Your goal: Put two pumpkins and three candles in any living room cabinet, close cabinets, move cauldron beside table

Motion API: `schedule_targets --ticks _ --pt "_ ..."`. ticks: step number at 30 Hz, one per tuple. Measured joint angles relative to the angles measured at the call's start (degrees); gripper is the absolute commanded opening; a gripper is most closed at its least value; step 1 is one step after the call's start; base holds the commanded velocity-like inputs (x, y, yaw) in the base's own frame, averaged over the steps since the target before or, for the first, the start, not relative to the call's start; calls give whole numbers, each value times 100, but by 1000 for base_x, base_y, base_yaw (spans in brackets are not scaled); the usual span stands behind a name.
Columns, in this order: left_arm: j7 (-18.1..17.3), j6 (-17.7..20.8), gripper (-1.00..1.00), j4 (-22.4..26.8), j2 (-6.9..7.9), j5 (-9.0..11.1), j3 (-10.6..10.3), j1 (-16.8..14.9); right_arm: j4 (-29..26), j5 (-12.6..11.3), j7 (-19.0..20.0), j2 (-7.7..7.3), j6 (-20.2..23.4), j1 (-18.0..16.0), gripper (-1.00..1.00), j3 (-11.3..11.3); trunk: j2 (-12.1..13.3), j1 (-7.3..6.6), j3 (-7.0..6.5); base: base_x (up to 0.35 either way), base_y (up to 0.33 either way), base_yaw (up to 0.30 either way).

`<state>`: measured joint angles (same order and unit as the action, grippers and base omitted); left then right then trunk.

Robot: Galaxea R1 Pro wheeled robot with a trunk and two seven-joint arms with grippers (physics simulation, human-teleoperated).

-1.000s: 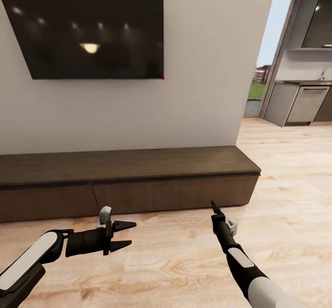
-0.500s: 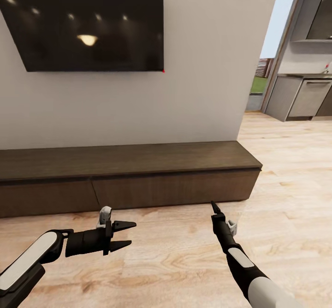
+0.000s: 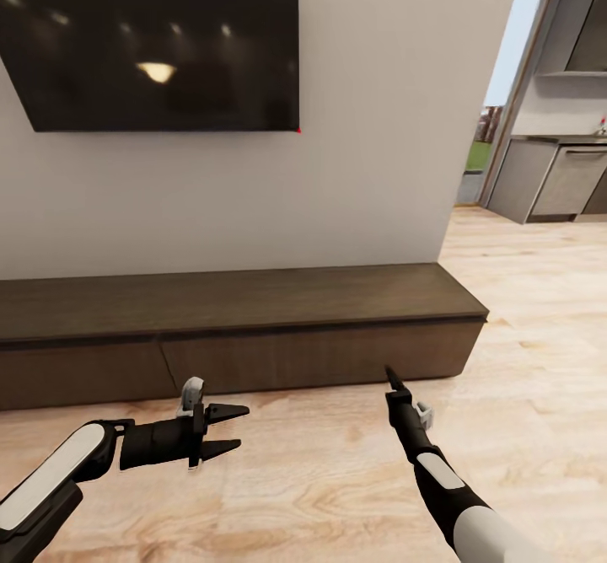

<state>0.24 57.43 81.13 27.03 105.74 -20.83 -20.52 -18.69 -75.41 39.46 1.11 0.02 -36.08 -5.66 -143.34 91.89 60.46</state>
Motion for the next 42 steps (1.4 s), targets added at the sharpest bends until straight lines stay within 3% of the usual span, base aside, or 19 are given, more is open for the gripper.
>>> schedule_targets --ticks 7,13,19,24,31,38,42 --pt "0 -1 100 -3 -2 0 -13 0 0 0 20 0 36 0 100 -7 0 2 0 214 0 0" --pt "0 -7 100 -26 -11 -6 -154 0 0 0 21 1 38 0 100 -11 0 1 0 203 0 0" --pt "8 -30 100 -79 -14 -61 -709 6 8 0 16 7 31 0 100 -20 0 4 0 26 0 0" --pt "15 -39 100 -129 -17 -123 -936 143 1 1 12 9 17 0 100 -29 0 2 0 85 0 0" --pt "12 -48 100 -334 -93 -566 -978 200 6 11 12 4 6 0 100 -27 0 2 0 106 0 0" --pt "5 -60 100 -719 -507 -991 -975 202 15 31 -19 -58 20 0 100 -31 0 2 0 174 0 0" --pt "2 -60 100 -752 -575 -1081 -969 202 17 40 -71 -75 7 0 100 -31 0 1 0 215 0 0"
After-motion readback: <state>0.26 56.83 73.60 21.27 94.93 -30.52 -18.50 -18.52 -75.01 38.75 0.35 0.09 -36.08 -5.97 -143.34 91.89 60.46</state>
